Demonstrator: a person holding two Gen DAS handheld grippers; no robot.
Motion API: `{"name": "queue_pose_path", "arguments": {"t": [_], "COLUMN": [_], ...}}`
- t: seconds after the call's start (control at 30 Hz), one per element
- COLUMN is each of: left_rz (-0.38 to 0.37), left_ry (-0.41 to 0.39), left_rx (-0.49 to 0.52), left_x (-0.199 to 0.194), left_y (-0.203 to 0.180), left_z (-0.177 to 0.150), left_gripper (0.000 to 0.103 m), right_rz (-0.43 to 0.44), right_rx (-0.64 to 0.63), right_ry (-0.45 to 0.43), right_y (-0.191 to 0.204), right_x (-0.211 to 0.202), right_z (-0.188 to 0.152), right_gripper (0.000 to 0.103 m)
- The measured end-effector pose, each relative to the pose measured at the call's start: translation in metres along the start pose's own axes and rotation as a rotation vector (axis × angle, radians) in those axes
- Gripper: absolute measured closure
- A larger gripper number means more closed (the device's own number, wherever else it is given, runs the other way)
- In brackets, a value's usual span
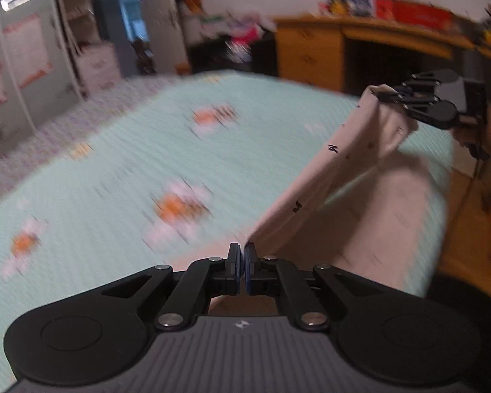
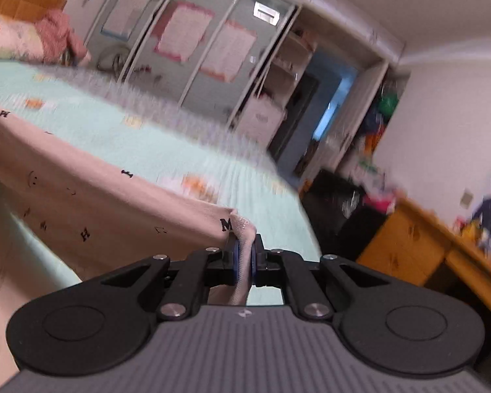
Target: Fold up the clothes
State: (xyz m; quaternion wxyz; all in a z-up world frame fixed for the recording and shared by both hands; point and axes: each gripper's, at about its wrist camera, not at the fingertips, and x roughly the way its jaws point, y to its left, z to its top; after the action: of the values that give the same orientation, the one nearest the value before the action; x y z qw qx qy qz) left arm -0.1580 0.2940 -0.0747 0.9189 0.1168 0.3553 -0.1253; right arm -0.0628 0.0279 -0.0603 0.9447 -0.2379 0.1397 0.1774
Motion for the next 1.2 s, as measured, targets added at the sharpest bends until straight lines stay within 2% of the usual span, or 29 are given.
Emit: {"name": "queue_pose_path", "arguments": {"t": [0.1, 0.17, 0.33, 0.4, 0.47, 0.57, 0.63, 0.73, 0.83, 0.9, 1.03, 1.2], "left_rz": [0.002, 0.010, 0.020, 0.028, 0.034, 0.033, 0.030, 0.029, 0.025, 0.021, 0.016, 0.013], "left_ry": [0.049, 0.057, 0.062, 0.065, 0.073, 0.089, 0.105, 0.112, 0.107, 0.101, 0.093, 0.089], "left_rx": [-0.021, -0.026, -0.067, -0.074, -0.087, -0.108, -0.120, -0.110, -0.108, -0.116, -0.135, -0.141], "left_x": [0.013, 0.016, 0.017, 0.019, 0.020, 0.020, 0.022, 0.024, 0.021, 0.019, 0.016, 0.015], "left_y": [-0.017, -0.022, -0.022, -0.023, -0.024, -0.027, -0.029, -0.031, -0.032, -0.030, -0.028, -0.029], "left_z": [-0.027, -0.036, -0.044, -0.044, -0.046, -0.053, -0.058, -0.061, -0.063, -0.062, -0.063, -0.066], "left_gripper": [0.102, 0.102, 0.102, 0.102, 0.102, 0.102, 0.102, 0.101, 0.101, 0.101, 0.101, 0.101], "right_rz": [0.015, 0.015, 0.004, 0.001, 0.002, -0.022, -0.035, 0.008, 0.150, 0.206, 0.208, 0.114], "right_rx": [0.036, 0.067, 0.191, 0.253, 0.363, 0.577, 0.788, 1.164, 1.477, 1.579, 1.698, 1.725], "right_ry": [0.052, 0.074, 0.087, 0.128, 0.208, 0.318, 0.357, 0.357, 0.266, 0.230, 0.250, 0.335], "right_y": [0.008, 0.012, 0.009, 0.007, 0.004, 0.002, -0.005, -0.012, -0.009, -0.007, -0.006, -0.009], "right_x": [-0.025, -0.040, -0.055, -0.057, -0.057, -0.072, -0.086, -0.107, -0.113, -0.106, -0.081, -0.052], "right_z": [-0.041, -0.062, -0.073, -0.073, -0.073, -0.083, -0.094, -0.121, -0.140, -0.139, -0.123, -0.108], "right_gripper": [0.093, 0.085, 0.080, 0.071, 0.051, 0.049, 0.049, 0.048, 0.048, 0.048, 0.045, 0.045]}}
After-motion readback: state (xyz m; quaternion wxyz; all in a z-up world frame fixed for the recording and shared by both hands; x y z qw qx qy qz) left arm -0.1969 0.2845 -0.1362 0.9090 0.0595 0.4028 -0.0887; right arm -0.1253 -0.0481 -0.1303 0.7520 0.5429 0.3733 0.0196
